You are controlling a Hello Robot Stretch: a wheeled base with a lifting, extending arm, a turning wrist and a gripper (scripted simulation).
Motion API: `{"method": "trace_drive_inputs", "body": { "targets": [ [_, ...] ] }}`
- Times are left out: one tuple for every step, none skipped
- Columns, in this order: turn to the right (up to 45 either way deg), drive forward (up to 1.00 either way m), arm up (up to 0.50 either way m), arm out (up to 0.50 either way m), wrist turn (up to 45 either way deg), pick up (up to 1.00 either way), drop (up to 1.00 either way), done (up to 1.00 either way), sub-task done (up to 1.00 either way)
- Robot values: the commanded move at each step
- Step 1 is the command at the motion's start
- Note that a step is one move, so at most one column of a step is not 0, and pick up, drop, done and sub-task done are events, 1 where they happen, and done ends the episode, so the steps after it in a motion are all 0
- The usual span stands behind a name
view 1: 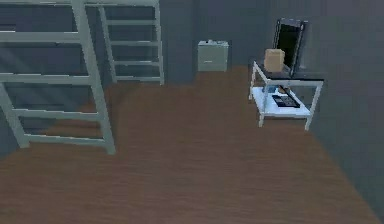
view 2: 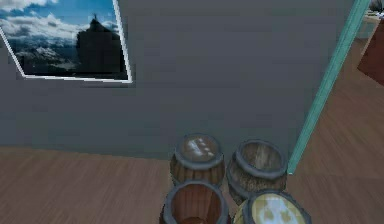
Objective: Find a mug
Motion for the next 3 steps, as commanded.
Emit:
{"method": "trace_drive_inputs", "body": {
  "targets": [
    [6.0, 0.0, 0.0, 0.0, 0.0, 0.0, 0.0, 0.0, 0.0],
    [0.0, 0.4, 0.0, 0.0, 0.0, 0.0, 0.0, 0.0, 0.0],
    [0.0, 1.0, 0.0, 0.0, 0.0, 0.0, 0.0, 0.0, 0.0]
  ]
}}
